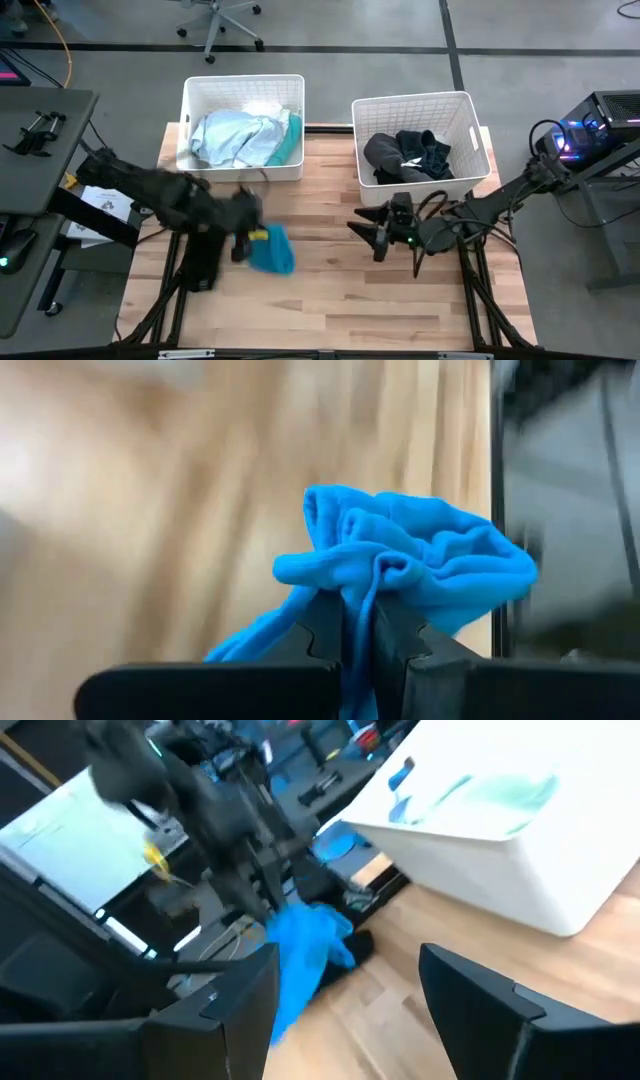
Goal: Sort clothes
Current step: Put the blue shorts into the left white bin
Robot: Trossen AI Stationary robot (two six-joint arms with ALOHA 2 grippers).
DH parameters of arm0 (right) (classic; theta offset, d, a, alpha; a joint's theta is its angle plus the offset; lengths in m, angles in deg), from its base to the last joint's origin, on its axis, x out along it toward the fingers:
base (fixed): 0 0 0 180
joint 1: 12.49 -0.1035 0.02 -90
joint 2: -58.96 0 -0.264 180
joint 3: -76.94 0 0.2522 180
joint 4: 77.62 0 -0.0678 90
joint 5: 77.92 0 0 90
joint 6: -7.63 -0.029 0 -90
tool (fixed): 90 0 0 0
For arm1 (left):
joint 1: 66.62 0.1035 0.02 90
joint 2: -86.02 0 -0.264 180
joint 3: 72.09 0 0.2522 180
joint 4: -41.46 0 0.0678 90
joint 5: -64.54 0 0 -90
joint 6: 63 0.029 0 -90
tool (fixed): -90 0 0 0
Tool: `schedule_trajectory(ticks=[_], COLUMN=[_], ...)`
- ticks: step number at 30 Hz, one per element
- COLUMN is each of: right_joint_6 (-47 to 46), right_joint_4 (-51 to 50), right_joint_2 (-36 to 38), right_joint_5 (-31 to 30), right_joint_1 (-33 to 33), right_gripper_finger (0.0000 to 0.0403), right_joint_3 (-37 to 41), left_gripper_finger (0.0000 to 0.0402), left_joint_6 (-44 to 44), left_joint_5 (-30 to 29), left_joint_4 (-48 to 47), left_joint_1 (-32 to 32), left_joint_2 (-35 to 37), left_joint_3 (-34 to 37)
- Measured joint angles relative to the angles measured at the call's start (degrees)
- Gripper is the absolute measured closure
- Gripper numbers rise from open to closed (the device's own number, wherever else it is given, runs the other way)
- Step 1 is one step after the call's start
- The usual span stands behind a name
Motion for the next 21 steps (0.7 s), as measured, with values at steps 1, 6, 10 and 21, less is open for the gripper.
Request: schedule_trajectory(ticks=[1, 6, 10, 21], right_joint_6=[0.0, -0.5, -2.5, -8.4], right_joint_4=[0.0, -0.3, -0.3, -0.2], right_joint_2=[0.1, -0.4, -0.5, -0.5], right_joint_5=[-1.1, -2.9, -3.0, -3.1], right_joint_1=[-0.2, -0.1, 0.3, -0.9], right_gripper_finger=[0.0176, 0.0176, 0.0176, 0.0176], right_joint_3=[0.0, 0.0, 0.0, 0.0], left_gripper_finger=[0.0397, 0.0397, 0.0397, 0.0397], left_joint_6=[0.9, 15.1, 32.9, 39.9], left_joint_5=[-3.0, -22.4, -26.4, -7.6], left_joint_4=[0.1, 1.4, 8.0, -9.8], left_joint_1=[0.8, 7.2, 17.4, 53.9], left_joint_2=[0.7, 1.7, 1.8, -8.6], left_joint_3=[-2.2, -13.0, -16.9, -16.8])
